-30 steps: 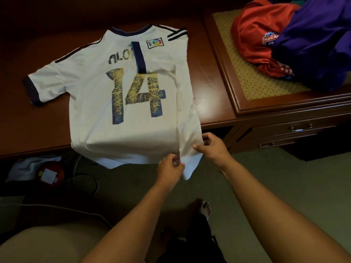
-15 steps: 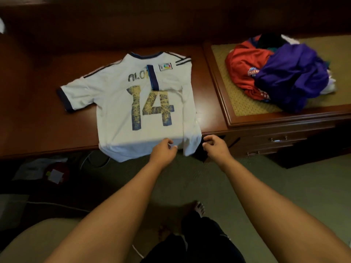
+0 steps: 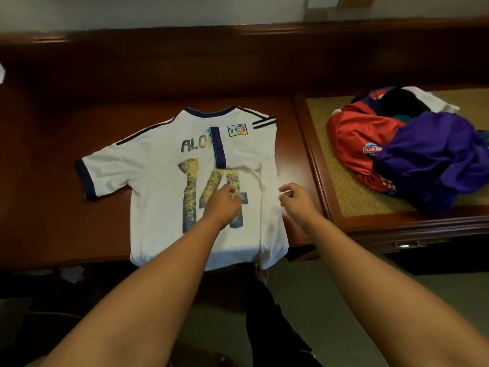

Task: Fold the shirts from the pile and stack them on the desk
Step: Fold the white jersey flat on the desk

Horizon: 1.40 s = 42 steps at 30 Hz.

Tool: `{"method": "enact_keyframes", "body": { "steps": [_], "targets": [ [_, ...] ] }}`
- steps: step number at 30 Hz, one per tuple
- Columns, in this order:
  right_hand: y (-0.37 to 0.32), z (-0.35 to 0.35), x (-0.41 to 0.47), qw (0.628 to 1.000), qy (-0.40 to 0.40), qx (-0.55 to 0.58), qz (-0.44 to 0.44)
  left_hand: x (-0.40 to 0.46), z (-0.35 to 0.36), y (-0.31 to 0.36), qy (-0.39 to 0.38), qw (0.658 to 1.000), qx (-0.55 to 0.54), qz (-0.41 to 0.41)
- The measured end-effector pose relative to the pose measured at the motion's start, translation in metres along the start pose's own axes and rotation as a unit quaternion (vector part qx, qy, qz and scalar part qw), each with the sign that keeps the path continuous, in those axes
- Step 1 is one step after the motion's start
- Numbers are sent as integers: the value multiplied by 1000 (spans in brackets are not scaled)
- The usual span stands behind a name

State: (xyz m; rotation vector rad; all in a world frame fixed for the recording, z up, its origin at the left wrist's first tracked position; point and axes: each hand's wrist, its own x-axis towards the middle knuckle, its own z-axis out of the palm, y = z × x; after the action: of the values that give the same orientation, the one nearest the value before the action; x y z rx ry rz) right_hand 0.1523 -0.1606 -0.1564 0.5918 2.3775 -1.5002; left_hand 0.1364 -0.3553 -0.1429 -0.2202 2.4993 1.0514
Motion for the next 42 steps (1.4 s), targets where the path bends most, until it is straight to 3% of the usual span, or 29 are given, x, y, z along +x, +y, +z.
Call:
{"method": "enact_keyframes", "body": {
  "steps": [7,12,16,22,26,29,32,35,40,42],
  "targets": [
    [-49,-7,138,996,-6,-79,-36,129,-15,17,89,992,34,-82],
    [-91,-6,226,979,-48,-178,-82,190,-33,30,204,967,120,-94],
    [-117,1,269,959,-32,-249,-130,222,-38,33,205,965,133,-94],
    [-121,8,292,937,-47,-323,-125,238,-28,38,151,968,188,-75],
    [-118,-2,292,918,-51,-375,-119,228,-34,32,199,978,61,-26],
    [-123,-13,291,905,-100,-400,-103,214,-45,29,214,975,-33,-41],
    [-128,-17,293,919,-125,-360,-98,206,-54,24,226,971,-34,-68],
    [-133,-13,294,907,-126,-387,-105,206,-61,11,239,967,-25,-91],
    [-129,-5,292,909,-69,-385,-144,212,-63,-3,246,965,-18,-86],
    [-123,-2,284,913,-19,-368,-175,205,-58,-1,263,962,43,-58]
  ]
}}
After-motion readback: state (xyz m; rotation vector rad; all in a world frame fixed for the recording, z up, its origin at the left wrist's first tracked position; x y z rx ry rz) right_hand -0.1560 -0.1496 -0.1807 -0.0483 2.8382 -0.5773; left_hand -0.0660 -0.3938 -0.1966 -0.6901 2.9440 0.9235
